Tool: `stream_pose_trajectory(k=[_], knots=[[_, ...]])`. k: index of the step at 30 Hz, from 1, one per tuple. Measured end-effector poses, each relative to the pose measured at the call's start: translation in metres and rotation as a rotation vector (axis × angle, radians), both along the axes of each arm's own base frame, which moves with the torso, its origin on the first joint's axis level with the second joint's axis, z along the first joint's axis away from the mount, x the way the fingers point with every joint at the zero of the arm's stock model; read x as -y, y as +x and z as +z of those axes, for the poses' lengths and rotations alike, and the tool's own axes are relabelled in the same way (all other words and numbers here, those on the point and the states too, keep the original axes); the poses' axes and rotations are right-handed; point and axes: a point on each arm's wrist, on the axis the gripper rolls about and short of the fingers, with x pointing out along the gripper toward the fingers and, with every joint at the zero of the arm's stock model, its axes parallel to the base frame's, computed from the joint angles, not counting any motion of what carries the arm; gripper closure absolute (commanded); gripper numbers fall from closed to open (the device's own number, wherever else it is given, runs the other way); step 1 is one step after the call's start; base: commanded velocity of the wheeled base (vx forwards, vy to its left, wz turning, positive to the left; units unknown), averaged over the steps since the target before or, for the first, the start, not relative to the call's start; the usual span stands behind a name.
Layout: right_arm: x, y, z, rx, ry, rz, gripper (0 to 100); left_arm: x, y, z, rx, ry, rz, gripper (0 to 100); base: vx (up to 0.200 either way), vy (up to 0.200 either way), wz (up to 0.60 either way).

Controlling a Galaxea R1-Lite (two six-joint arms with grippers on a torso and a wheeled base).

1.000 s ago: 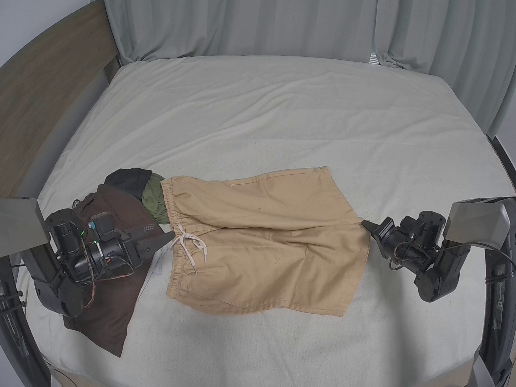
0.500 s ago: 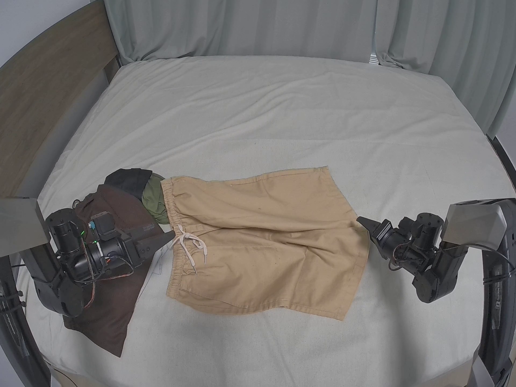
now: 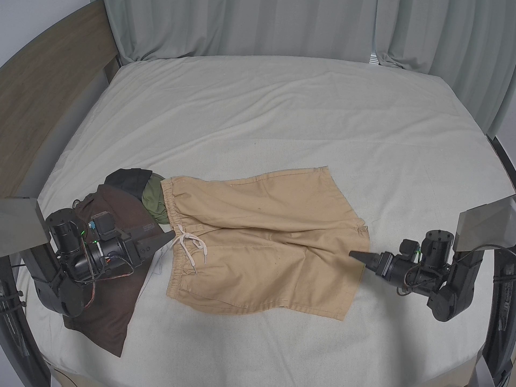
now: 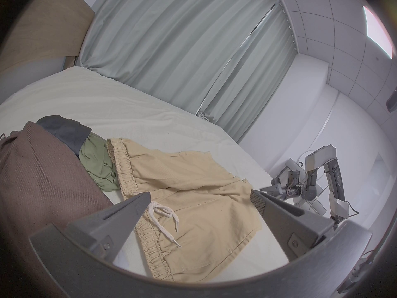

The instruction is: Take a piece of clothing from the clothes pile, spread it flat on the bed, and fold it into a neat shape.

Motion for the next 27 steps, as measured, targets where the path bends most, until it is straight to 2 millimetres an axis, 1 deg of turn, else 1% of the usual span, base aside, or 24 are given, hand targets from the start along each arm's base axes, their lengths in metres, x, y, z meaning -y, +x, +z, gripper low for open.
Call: stream_pose_trajectory(k=[5,8,12,20,27], knots=[[-0.004,-0.026,-0.007,-0.033,-0.072,0.110,0,0.000,0.000,0.000,0.000,0.000,0.000,0,0.000,0.000,0.00],[-0.008,-0.034,-0.010,-0.057,-0.078,0.143,0,0.000,0.000,0.000,0.000,0.000,0.000,0,0.000,0.000,0.00],[-0.012,-0.039,-0.014,-0.081,-0.083,0.162,0,0.000,0.000,0.000,0.001,0.000,0.000,0,0.000,0.000,0.00],[-0.027,-0.046,-0.033,-0.143,-0.103,0.216,0,0.000,0.001,0.001,0.004,0.000,0.001,0,0.000,0.000,0.00],[-0.034,-0.048,-0.040,-0.160,-0.113,0.240,0,0.000,0.001,0.000,0.003,0.000,0.002,0,0.000,0.000,0.00]])
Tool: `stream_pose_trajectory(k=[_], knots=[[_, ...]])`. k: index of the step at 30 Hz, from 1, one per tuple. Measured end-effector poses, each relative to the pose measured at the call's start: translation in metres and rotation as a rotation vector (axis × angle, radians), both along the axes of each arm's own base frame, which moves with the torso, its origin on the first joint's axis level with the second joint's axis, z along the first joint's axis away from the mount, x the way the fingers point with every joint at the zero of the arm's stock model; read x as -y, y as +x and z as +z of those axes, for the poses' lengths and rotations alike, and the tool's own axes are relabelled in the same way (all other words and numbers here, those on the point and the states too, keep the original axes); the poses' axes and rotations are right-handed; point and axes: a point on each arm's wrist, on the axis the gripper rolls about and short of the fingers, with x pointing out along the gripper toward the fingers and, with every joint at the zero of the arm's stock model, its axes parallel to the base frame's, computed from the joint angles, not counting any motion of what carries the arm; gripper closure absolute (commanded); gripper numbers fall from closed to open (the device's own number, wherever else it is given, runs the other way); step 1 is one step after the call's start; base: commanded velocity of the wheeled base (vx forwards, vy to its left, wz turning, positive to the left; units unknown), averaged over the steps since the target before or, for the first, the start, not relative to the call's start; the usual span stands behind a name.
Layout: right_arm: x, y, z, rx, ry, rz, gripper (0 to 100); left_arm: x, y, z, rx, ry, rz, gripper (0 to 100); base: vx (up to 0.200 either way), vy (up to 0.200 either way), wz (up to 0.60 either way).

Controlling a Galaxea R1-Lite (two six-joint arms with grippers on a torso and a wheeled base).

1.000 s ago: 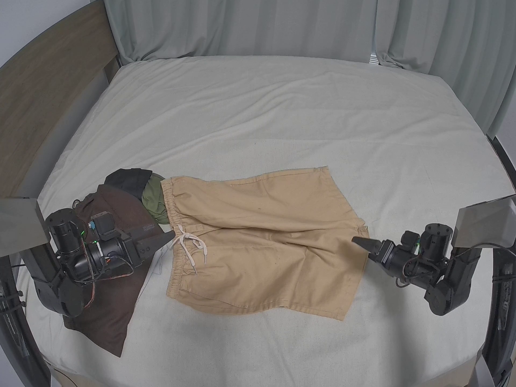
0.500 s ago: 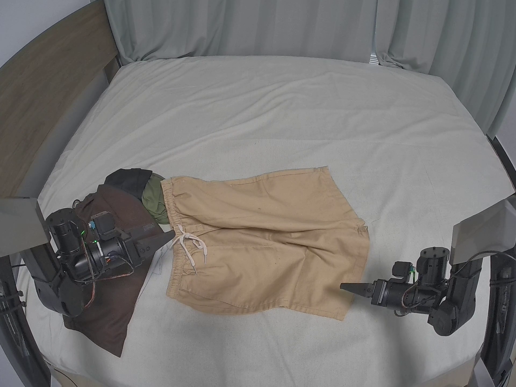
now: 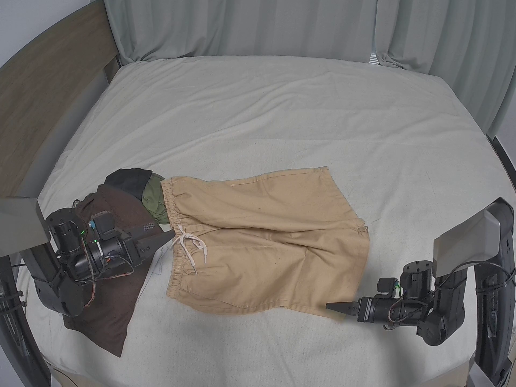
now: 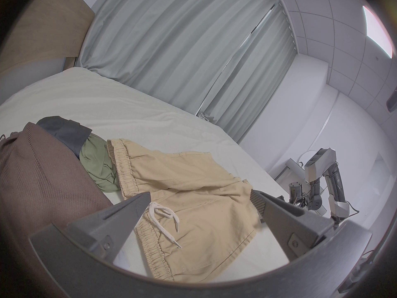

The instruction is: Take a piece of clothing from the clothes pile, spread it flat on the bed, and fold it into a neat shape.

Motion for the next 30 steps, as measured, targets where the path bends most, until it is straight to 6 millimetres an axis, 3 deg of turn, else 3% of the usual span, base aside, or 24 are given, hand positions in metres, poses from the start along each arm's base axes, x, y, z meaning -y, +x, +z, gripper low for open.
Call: stream_pose_trajectory(k=[1,2,19,30], knots=[[-0.001,0.000,-0.001,-0.002,-0.001,0.003,0,0.000,0.000,0.000,0.000,0.000,0.000,0,0.000,0.000,0.00],[-0.001,0.000,-0.001,-0.003,-0.001,0.005,100,0.000,0.000,0.000,0.000,0.000,0.000,0,0.000,0.000,0.00],[0.001,-0.004,-0.005,-0.026,-0.014,-0.006,100,-0.001,-0.001,-0.005,-0.020,0.000,0.002,0,0.000,0.000,0.00],[0.030,-0.008,0.010,0.002,-0.033,-0.083,100,-0.004,-0.002,-0.016,-0.060,-0.001,0.008,0,0.000,0.000,0.00]])
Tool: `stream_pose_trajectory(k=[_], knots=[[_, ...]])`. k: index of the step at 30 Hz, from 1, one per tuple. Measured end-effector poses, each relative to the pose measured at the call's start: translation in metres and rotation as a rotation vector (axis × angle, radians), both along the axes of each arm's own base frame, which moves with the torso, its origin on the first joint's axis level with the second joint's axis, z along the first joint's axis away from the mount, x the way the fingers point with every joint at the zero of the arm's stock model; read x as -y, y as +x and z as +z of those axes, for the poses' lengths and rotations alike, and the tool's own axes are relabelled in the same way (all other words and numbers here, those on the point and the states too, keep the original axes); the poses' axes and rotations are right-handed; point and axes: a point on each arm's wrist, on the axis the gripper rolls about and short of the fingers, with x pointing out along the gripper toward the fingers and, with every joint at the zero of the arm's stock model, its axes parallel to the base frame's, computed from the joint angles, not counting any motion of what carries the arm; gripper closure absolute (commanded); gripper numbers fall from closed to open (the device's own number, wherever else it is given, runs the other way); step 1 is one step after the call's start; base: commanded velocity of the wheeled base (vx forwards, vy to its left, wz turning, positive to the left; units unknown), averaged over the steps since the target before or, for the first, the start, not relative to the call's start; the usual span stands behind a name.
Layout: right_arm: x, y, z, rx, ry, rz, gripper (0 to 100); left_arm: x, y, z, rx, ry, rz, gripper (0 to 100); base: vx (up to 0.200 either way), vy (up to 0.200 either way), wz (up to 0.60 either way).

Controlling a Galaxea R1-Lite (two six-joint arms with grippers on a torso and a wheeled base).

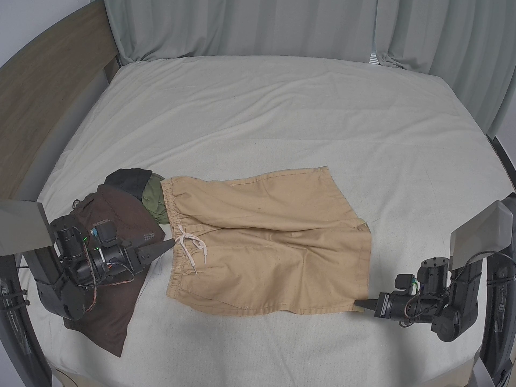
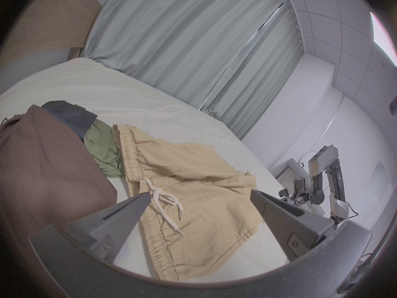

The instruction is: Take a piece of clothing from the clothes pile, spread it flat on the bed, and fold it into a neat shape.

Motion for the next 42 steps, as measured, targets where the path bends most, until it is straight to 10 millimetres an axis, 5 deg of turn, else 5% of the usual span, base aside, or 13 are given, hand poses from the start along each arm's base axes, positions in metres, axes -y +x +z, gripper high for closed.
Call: stream_pose_trajectory(k=[22,42], knots=[[0.014,-0.004,0.001,0.023,-0.042,-0.011,100,-0.007,-0.022,-0.039,-0.189,-0.012,-0.024,0,0.000,0.000,0.00],[0.014,-0.003,0.001,0.028,-0.043,-0.010,100,-0.007,-0.015,-0.086,-0.322,-0.008,0.008,0,0.000,0.000,0.00]])
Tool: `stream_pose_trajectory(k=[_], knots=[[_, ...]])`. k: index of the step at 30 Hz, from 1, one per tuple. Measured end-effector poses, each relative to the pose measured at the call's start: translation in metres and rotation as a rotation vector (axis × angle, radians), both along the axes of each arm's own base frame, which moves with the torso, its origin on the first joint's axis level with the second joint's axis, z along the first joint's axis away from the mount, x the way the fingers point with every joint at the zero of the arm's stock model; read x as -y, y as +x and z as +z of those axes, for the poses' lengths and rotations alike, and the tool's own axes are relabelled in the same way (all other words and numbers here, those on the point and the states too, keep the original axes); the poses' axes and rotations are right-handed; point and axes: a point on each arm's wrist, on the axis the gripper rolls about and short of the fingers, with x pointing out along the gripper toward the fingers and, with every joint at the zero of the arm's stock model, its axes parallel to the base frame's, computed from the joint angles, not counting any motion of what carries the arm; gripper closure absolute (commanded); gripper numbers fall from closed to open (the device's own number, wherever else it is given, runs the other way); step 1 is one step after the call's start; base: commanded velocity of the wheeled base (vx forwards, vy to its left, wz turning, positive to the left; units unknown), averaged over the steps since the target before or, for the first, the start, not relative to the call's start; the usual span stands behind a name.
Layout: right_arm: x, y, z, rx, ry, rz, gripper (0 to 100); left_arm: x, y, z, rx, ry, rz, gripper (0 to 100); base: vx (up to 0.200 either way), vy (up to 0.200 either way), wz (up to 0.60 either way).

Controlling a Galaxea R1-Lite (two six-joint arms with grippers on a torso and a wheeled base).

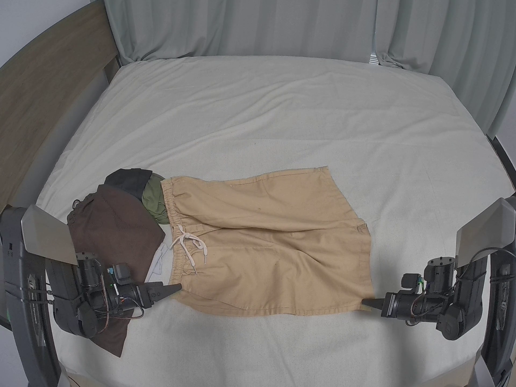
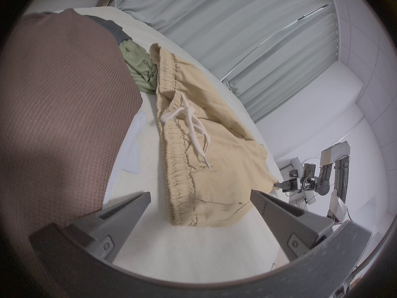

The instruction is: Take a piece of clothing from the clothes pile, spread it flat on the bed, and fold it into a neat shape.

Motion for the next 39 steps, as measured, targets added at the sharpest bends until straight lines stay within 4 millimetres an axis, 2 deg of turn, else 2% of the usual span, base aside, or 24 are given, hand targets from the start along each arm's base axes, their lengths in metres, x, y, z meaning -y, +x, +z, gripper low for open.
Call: stream_pose_trajectory(k=[7,8,20,31,39], knots=[[0.000,0.000,0.000,0.000,-0.001,-0.002,100,0.001,0.005,-0.015,-0.037,-0.004,0.017,0,0.000,0.000,0.00],[0.000,0.000,0.000,0.001,-0.001,-0.002,100,0.002,0.005,-0.016,-0.043,-0.008,0.019,100,0.000,0.000,0.00],[0.001,0.000,0.000,0.000,-0.002,-0.005,100,0.011,0.010,-0.024,-0.085,-0.040,0.012,100,0.000,0.000,0.00],[0.002,-0.003,-0.001,-0.011,-0.007,-0.004,100,0.010,0.007,-0.024,-0.087,-0.034,0.005,100,0.000,0.000,0.00],[0.006,-0.012,-0.002,-0.011,-0.049,0.019,100,0.005,-0.006,-0.011,-0.095,-0.054,-0.010,100,0.000,0.000,0.00]])
